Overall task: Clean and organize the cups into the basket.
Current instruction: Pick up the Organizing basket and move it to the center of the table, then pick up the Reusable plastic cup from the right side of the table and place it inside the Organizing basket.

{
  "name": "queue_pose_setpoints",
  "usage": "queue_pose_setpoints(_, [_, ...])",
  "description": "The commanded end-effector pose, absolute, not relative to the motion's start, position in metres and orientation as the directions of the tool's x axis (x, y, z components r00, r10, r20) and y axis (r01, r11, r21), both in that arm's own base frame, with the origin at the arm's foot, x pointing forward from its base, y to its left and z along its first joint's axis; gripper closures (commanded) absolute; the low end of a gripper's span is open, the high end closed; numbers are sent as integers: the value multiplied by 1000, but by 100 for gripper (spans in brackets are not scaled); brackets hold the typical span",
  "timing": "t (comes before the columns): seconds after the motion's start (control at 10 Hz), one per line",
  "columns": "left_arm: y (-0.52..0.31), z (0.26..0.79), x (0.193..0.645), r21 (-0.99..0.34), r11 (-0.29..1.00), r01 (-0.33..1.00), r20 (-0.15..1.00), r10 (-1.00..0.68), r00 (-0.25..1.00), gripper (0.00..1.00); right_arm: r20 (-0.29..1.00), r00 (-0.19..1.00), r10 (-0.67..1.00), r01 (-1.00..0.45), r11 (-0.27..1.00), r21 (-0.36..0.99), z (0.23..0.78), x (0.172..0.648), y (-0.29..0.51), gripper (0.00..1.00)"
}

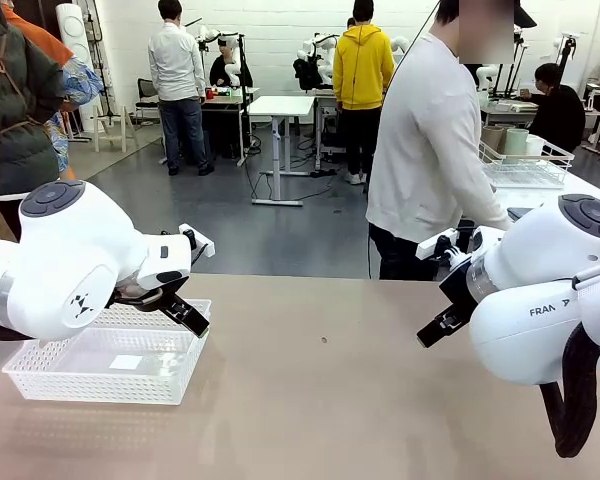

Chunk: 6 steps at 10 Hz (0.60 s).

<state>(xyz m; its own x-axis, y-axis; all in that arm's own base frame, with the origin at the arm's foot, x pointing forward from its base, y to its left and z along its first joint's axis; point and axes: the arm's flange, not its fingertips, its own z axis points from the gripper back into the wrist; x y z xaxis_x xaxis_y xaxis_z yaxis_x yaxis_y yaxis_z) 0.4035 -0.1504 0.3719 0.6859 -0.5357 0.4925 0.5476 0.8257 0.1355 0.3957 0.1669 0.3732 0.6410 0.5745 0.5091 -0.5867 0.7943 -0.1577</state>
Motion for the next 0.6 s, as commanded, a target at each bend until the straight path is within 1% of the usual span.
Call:
queue_pose_setpoints(0.0, [-150, 372, 404, 136, 826, 548, 492, -536, 686, 0, 509, 641, 574, -587, 794, -157, 373, 396, 167, 0])
queue_pose_setpoints(0.5, [-150, 372, 404, 135, 826, 548, 493, -536, 686, 0, 509, 641, 574, -587, 794, -158, 373, 396, 167, 0])
